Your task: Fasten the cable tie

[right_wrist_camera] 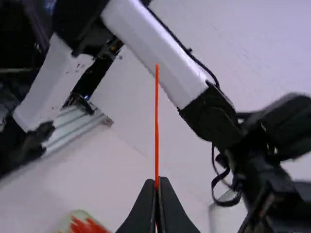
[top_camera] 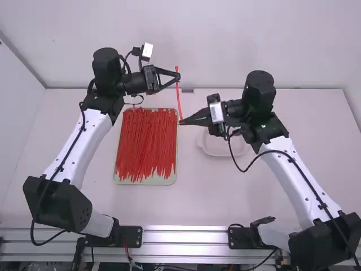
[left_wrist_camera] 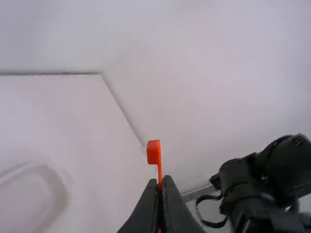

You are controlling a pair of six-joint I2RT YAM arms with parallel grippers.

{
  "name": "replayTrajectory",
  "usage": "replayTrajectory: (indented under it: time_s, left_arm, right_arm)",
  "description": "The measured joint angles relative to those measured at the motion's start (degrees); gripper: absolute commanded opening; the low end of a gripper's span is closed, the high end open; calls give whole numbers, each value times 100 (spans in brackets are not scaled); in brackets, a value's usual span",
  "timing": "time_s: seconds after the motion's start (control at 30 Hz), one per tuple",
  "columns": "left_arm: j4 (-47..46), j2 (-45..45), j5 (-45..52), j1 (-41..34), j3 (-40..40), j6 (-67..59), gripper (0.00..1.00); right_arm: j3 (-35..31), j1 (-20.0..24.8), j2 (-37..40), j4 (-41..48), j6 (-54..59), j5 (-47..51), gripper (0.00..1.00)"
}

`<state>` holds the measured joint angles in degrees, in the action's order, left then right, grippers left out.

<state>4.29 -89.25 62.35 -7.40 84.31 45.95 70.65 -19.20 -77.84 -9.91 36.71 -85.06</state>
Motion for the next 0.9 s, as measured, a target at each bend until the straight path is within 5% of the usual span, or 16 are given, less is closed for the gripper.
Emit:
replayTrajectory:
  time_s: [0.37,0.9]
  left_arm:
    - [-83,0,94,0,0,-1464,2]
    - [901,0,85,0,-2,-3689,2]
  right_arm:
    - [0,83,0,-273,-1530,-142,0]
    - [7,568,-365,-3602,-7217,1351,0]
